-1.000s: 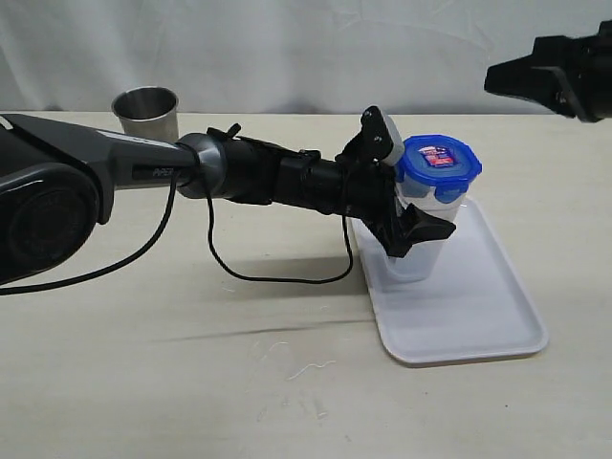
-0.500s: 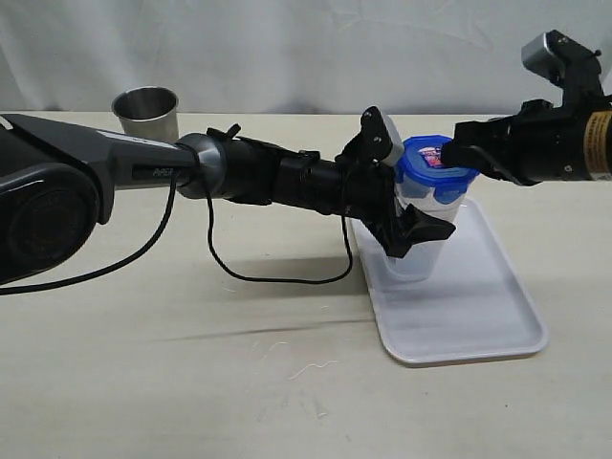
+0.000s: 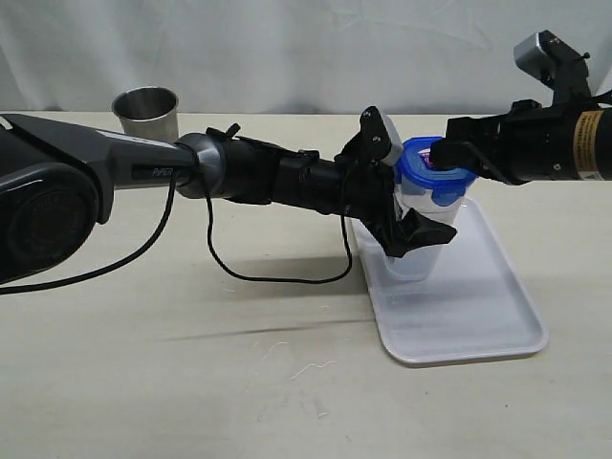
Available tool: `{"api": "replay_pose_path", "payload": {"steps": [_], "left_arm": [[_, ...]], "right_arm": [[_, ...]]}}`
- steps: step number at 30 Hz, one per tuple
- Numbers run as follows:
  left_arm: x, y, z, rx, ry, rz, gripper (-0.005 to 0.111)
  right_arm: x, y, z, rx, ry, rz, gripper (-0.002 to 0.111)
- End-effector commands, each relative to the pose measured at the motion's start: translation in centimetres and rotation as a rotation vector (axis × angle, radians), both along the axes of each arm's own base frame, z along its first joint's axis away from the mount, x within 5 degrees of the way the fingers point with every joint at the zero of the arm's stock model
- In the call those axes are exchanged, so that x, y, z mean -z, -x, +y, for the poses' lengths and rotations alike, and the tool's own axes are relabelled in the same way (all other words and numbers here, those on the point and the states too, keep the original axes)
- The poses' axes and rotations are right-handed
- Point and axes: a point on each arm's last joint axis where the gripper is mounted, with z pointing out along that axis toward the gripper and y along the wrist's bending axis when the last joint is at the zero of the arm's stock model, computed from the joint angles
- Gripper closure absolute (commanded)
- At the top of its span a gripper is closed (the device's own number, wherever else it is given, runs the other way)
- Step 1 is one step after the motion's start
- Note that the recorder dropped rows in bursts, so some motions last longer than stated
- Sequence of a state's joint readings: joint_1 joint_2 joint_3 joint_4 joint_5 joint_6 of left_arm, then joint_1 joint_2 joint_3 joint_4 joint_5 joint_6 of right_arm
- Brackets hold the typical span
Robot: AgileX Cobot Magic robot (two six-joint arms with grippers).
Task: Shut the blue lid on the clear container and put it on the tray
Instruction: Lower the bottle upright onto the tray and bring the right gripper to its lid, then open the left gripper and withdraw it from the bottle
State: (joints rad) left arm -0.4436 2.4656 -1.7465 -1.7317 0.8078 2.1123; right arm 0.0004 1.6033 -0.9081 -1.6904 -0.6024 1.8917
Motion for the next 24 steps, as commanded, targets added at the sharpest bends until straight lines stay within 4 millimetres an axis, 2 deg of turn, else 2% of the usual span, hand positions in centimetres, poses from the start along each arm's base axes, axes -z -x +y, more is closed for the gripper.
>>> {"api": "replay_pose_path", "payload": {"steps": [1, 11, 18, 24], "left_arm": [[-0.2, -0.2, 0.1, -0.015, -0.009, -0.029, 0.015], [-0.3, -0.2, 0.5, 0.016, -0.017, -0.037, 0.015], [-1.3, -1.0, 3.2, 0.049, 0.005, 0.009, 0.015], [-0.6, -1.3, 5.3, 0.063, -0.055, 0.072, 0.015]], "right_arm": [[1.3, 0.1, -0.1, -0.022, 0.062, 0.026, 0.104], [1.3, 0.1, -0.1, -0.023, 0.064, 0.025, 0.104], [1.3, 0.1, -0.1, -0.023, 0.064, 0.025, 0.104], [1.3, 0.2, -0.1, -0.024, 0.062, 0.025, 0.104]]}}
